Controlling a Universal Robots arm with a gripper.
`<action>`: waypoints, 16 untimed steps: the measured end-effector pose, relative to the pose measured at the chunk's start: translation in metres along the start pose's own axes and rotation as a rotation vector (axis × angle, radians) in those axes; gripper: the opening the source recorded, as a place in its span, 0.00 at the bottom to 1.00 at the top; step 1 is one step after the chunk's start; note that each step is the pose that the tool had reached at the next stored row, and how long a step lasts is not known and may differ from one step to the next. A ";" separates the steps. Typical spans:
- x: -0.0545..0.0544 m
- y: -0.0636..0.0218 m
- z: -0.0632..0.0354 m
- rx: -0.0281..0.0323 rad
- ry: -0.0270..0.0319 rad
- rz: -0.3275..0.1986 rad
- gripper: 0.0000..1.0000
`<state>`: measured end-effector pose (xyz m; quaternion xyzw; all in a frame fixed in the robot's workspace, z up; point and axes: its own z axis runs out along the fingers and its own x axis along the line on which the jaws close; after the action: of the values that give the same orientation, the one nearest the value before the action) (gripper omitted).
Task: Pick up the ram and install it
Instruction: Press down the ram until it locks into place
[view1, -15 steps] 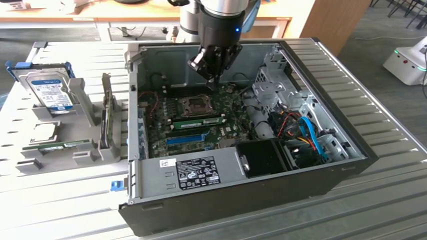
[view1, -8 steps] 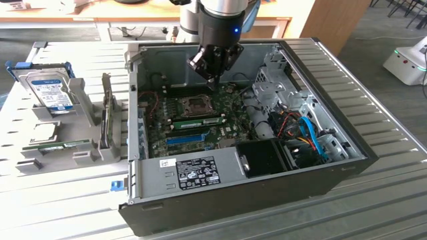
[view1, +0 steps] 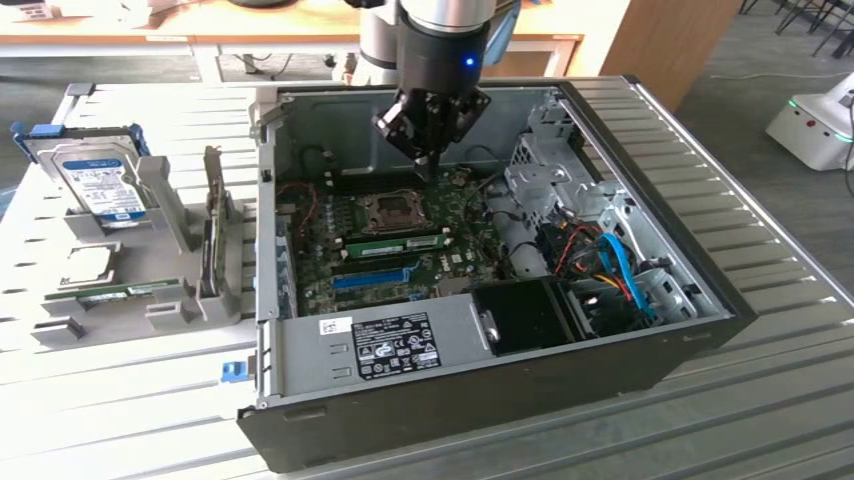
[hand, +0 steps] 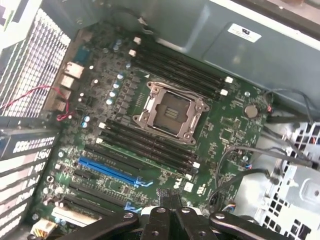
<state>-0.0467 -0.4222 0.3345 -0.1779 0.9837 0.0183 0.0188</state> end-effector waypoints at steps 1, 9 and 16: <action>0.000 0.0000 0.0001 0.0006 -0.0003 0.012 0.11; 0.000 0.0000 0.0005 0.0050 -0.0033 0.115 0.11; 0.000 0.0000 0.0009 0.0085 -0.0058 0.198 0.11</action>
<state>-0.0467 -0.4222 0.3336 -0.0796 0.9965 0.0164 0.0205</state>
